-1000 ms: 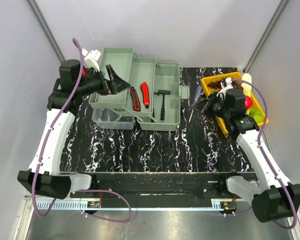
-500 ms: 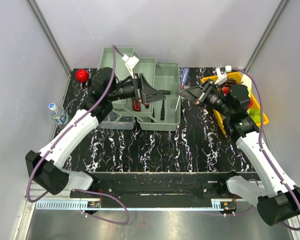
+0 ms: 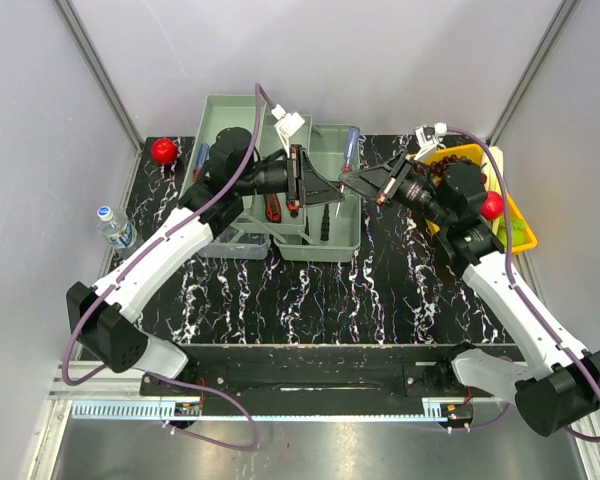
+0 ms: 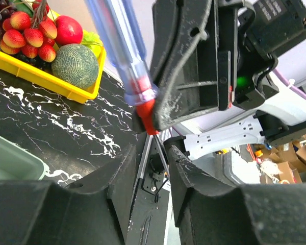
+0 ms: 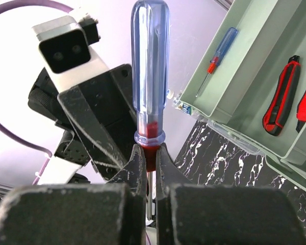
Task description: Pack the tool kit
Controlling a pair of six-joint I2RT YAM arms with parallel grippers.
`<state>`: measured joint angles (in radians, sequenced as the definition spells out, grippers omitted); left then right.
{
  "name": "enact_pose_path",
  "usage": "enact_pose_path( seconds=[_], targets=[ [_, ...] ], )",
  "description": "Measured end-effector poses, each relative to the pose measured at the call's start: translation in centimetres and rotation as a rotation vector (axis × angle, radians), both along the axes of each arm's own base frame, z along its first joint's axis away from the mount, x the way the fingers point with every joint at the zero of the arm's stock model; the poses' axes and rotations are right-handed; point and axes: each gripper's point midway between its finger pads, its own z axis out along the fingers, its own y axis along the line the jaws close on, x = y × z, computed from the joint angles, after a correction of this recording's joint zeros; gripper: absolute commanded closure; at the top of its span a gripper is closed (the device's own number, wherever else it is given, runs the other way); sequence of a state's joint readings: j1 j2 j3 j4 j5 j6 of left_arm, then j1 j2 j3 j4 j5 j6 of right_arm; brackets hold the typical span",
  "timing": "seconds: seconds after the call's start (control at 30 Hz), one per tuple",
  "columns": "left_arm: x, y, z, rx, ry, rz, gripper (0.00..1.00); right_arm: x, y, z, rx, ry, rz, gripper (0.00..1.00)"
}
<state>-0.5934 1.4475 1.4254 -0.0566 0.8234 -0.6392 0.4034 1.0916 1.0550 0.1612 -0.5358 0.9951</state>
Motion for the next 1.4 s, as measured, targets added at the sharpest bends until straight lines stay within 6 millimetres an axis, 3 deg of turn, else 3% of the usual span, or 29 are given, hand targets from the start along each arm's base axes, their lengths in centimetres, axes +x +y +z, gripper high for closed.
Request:
enact_pose_path(
  seconds=[0.07,0.13,0.2,0.23,0.27,0.33,0.4,0.57,0.67,0.77,0.9,1.0,1.1,1.23,1.4],
  targets=[
    [-0.4,-0.1,0.1,0.001,-0.017,-0.009,0.68,0.3,0.2,0.0,0.000,0.006,0.003,1.00],
    [-0.7,-0.3,0.0,0.007,-0.025,-0.019,0.77,0.6,0.4,0.2,0.004,0.003,0.005,1.00],
    [-0.9,-0.4,-0.3,0.015,-0.025,-0.026,1.00,0.8,0.5,0.2,0.003,0.001,0.005,1.00],
    [-1.0,-0.4,-0.3,0.017,-0.026,-0.026,1.00,0.9,0.6,0.1,0.002,0.005,0.005,1.00],
    [-0.8,-0.4,-0.5,0.027,-0.013,-0.012,1.00,0.9,0.6,0.2,0.000,-0.007,0.009,0.94],
    [-0.5,-0.1,-0.9,0.041,0.008,0.007,1.00,1.1,0.6,0.2,-0.012,-0.029,0.002,0.28],
    [-0.1,0.1,-1.2,0.065,-0.005,0.037,1.00,1.2,0.8,0.0,-0.010,-0.019,0.003,0.01],
    [1.9,1.6,-2.5,0.198,-0.021,0.186,1.00,2.1,-0.4,-0.7,-0.050,-0.011,-0.096,0.00],
    [4.1,4.0,-2.6,0.287,-0.041,0.329,1.00,2.0,-1.4,-0.9,-0.088,-0.018,-0.153,0.01],
    [6.9,7.6,-3.3,0.372,-0.043,0.488,1.00,1.7,-2.5,-1.2,-0.127,-0.021,-0.205,0.01],
    [10.1,13.9,-5.9,0.515,0.011,0.689,1.00,1.7,-3.5,-2.1,-0.173,-0.001,-0.259,0.00],
    [11.9,18.4,-7.2,0.623,0.049,0.816,1.00,2.0,-4.0,-3.5,-0.205,0.040,-0.287,0.01],
    [14.1,21.4,-8.3,0.700,0.064,0.901,1.00,2.1,-4.3,-5.3,-0.239,0.085,-0.300,0.01],
    [16.3,23.1,-10.6,0.792,0.110,0.920,1.00,2.2,-4.4,-6.9,-0.277,0.125,-0.304,0.00],
    [18.2,23.1,-15.1,0.884,0.191,0.880,1.00,2.4,-4.7,-8.0,-0.305,0.154,-0.322,0.00]
  ],
)
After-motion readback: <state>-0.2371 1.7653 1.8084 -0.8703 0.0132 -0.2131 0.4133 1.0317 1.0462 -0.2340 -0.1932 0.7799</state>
